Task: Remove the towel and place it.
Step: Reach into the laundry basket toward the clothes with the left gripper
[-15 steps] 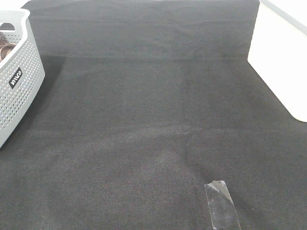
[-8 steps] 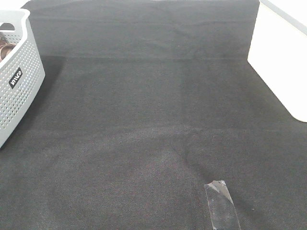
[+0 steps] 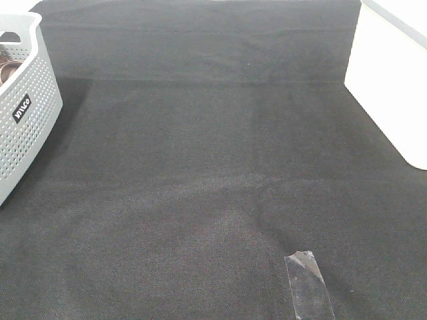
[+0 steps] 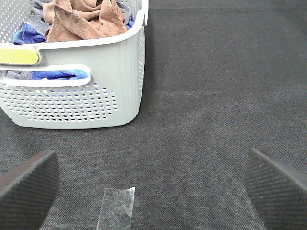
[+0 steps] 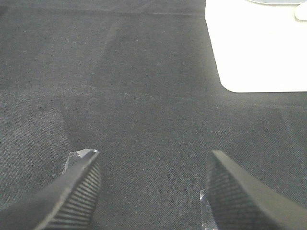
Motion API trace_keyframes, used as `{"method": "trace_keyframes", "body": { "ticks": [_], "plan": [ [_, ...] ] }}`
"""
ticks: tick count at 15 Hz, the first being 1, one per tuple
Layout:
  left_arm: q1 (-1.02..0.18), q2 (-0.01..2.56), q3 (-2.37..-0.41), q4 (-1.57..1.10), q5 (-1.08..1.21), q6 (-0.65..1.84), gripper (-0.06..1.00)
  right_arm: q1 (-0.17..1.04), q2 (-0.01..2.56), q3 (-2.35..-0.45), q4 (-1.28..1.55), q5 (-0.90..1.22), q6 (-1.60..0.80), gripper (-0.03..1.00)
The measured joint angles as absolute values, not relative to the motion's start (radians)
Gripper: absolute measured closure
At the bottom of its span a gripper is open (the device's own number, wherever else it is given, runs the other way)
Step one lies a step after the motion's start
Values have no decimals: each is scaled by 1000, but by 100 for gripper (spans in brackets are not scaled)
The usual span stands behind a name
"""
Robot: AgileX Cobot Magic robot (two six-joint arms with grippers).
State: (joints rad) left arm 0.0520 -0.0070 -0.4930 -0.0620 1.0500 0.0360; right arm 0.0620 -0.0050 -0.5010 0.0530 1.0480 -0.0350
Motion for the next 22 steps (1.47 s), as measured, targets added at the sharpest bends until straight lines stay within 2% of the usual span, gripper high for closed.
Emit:
{"method": "trace_keyframes", "body": {
  "ticks": [22],
  "plan": [
    [52, -7, -493, -62, 1050, 36, -5, 62, -5, -501, 53, 1048, -35, 38]
  ]
}}
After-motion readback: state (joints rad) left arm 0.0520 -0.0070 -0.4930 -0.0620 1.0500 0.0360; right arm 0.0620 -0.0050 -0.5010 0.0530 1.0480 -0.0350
